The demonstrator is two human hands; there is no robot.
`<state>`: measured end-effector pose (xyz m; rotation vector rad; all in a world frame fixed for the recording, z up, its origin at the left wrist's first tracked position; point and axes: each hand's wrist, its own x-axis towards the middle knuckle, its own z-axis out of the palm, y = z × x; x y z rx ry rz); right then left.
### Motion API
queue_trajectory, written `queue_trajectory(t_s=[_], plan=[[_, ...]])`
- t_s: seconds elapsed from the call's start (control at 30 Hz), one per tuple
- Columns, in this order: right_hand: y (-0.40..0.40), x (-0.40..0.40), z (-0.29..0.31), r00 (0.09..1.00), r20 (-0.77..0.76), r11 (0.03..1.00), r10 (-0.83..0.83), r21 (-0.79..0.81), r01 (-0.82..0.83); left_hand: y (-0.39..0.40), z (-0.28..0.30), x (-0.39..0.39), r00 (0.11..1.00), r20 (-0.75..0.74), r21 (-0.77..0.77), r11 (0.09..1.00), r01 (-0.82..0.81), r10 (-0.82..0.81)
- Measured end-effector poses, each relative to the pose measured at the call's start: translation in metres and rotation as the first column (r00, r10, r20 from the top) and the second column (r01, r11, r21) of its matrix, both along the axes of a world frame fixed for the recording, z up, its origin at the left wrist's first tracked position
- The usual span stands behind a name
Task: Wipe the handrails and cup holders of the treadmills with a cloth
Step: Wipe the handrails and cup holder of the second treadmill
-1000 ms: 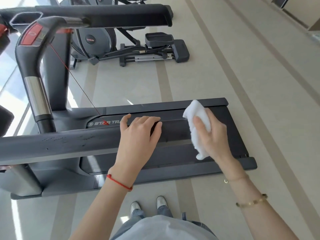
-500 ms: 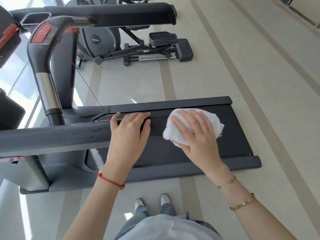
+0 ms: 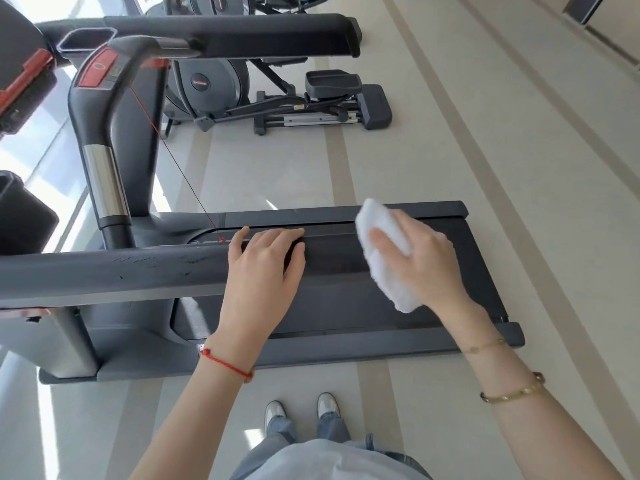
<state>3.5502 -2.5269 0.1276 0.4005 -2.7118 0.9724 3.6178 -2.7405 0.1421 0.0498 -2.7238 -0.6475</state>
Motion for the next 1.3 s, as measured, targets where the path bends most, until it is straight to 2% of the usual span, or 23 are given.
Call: queue_trajectory(t_s=[0.03, 0.07, 0.13, 0.23, 0.27, 0.3, 0.33, 0.4, 0.43, 0.53, 0.6, 0.77, 0.97, 1.3], plan=[[0.006, -0.005, 0.002, 0.986, 0.167, 0.994, -0.008, -0.107, 0.026, 0.001, 0.000, -0.001, 1.000, 0.003, 0.000, 1.000, 0.000, 0.000], [0.010, -0.014, 0.005, 0.962, 0.270, 0.988, 0.027, -0.152, 0.015, 0.001, 0.000, -0.001, 1.000, 0.007, -0.001, 1.000, 0.002, -0.002], [0.010, -0.033, 0.014, 0.898, 0.414, 0.982, 0.150, -0.169, -0.086, 0.003, 0.000, -0.003, 1.000, 0.012, -0.005, 1.000, 0.008, -0.008], [0.010, -0.053, 0.028, 0.662, 0.660, 0.926, 0.355, -0.343, -0.155, 0.008, -0.001, -0.006, 1.000, 0.008, 0.001, 1.000, 0.014, -0.014], [0.011, -0.055, 0.029, 0.635, 0.679, 0.922, 0.369, -0.353, -0.159, 0.010, -0.001, -0.007, 1.000, 0.006, 0.004, 1.000, 0.014, -0.014], [0.013, -0.054, 0.026, 0.668, 0.656, 0.930, 0.351, -0.326, -0.168, 0.010, -0.002, -0.007, 1.000, 0.005, 0.005, 1.000, 0.012, -0.012], [0.012, -0.051, 0.023, 0.748, 0.594, 0.950, 0.296, -0.262, -0.169, 0.010, -0.002, -0.008, 1.000, 0.005, 0.006, 1.000, 0.010, -0.010], [0.007, -0.036, 0.016, 0.911, 0.379, 0.986, 0.165, -0.065, -0.152, 0.009, -0.003, -0.009, 1.000, 0.004, 0.008, 1.000, 0.003, -0.003], [0.004, -0.026, 0.012, 0.959, 0.255, 0.990, 0.124, 0.028, -0.136, 0.008, -0.003, -0.008, 1.000, 0.001, 0.009, 1.000, -0.002, 0.002], [-0.010, -0.002, 0.001, 0.987, -0.099, 0.971, 0.130, 0.212, -0.107, 0.000, -0.002, -0.005, 1.000, -0.008, 0.009, 1.000, -0.015, 0.015], [-0.020, 0.005, -0.002, 0.957, -0.227, 0.956, 0.179, 0.272, -0.114, -0.008, -0.002, -0.001, 0.999, -0.014, 0.007, 1.000, -0.028, 0.028], [-0.060, 0.007, -0.001, 0.923, -0.255, 0.912, 0.287, 0.368, -0.182, -0.043, 0.000, 0.012, 0.996, -0.048, 0.005, 0.997, -0.080, 0.080], [-0.136, 0.020, -0.001, 0.896, -0.303, 0.895, 0.324, 0.406, -0.186, -0.117, 0.000, 0.035, 0.987, -0.085, 0.002, 0.990, -0.140, 0.139], [-0.315, 0.060, 0.004, 0.895, -0.217, 0.864, 0.391, 0.422, -0.275, -0.273, 0.001, 0.067, 0.981, -0.072, -0.024, 0.983, -0.183, 0.180]])
